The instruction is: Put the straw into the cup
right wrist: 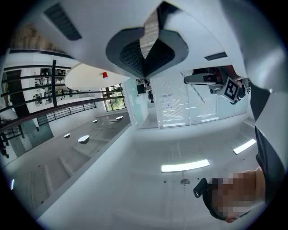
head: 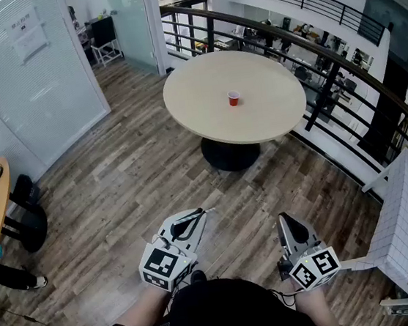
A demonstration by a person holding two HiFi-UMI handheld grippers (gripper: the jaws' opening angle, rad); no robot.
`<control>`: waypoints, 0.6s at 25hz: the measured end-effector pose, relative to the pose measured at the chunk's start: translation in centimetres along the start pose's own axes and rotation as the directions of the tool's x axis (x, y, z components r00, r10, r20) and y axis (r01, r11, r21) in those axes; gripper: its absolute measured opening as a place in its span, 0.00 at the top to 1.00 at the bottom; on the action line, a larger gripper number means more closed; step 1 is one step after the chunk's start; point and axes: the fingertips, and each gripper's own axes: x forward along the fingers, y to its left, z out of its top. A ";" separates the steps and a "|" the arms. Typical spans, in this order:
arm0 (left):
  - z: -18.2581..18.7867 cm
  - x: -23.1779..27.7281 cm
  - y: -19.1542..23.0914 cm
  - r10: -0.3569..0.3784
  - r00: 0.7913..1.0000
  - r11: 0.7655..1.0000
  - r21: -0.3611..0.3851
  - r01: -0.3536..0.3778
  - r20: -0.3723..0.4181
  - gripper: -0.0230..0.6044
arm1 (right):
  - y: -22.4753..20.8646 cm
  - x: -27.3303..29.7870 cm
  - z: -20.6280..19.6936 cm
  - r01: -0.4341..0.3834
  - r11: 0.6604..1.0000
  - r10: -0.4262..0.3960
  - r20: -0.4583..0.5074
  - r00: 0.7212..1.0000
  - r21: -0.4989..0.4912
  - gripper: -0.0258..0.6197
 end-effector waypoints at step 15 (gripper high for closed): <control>-0.9 1.1 -3.1 0.032 0.999 0.999 -0.024 -0.033 -0.016 0.92 | -1.8 -2.6 -0.5 -0.046 0.998 0.046 -0.009 0.999 0.044 0.93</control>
